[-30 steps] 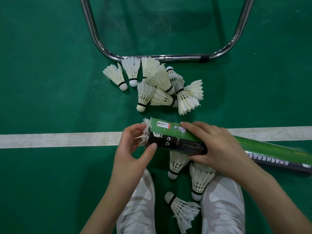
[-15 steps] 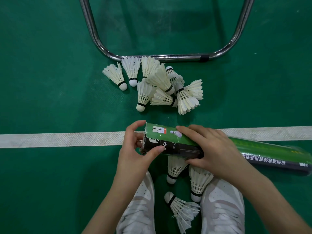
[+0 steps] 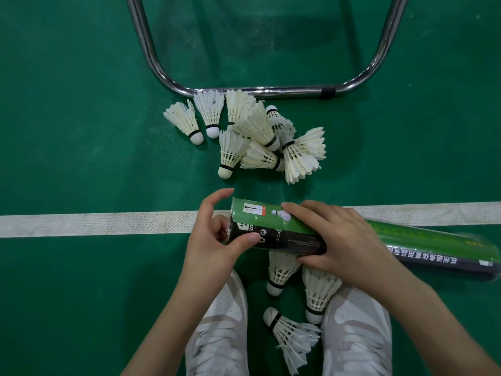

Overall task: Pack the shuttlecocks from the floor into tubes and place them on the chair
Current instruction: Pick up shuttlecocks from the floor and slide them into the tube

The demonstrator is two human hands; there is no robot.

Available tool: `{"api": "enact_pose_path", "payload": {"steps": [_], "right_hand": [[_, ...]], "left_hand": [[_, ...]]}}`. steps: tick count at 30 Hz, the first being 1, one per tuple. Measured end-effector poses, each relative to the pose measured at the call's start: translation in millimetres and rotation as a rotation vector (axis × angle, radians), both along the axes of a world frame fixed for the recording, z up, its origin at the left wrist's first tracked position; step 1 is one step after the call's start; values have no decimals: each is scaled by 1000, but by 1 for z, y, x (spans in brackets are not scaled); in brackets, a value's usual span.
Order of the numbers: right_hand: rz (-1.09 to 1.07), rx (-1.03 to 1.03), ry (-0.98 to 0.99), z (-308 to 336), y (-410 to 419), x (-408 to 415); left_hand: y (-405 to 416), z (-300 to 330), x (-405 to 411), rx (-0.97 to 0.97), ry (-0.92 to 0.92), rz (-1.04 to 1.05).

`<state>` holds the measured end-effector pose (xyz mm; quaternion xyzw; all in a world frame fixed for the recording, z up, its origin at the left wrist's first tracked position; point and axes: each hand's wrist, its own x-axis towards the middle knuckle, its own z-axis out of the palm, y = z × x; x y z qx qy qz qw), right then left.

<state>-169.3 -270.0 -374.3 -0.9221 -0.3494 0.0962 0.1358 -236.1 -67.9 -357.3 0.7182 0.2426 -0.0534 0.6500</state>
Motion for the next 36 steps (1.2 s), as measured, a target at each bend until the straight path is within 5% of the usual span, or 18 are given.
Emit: {"api": "enact_pose_path", "payload": {"steps": [9, 21, 36], "right_hand": [[7, 1, 7, 1, 2, 0], [9, 12, 7, 2, 4, 1], [13, 8, 46, 8, 8, -1]], "left_hand": [[0, 2, -2, -115, -34, -108], [-3, 3, 5, 104, -13, -156], [3, 12, 8, -63, -13, -170]]}}
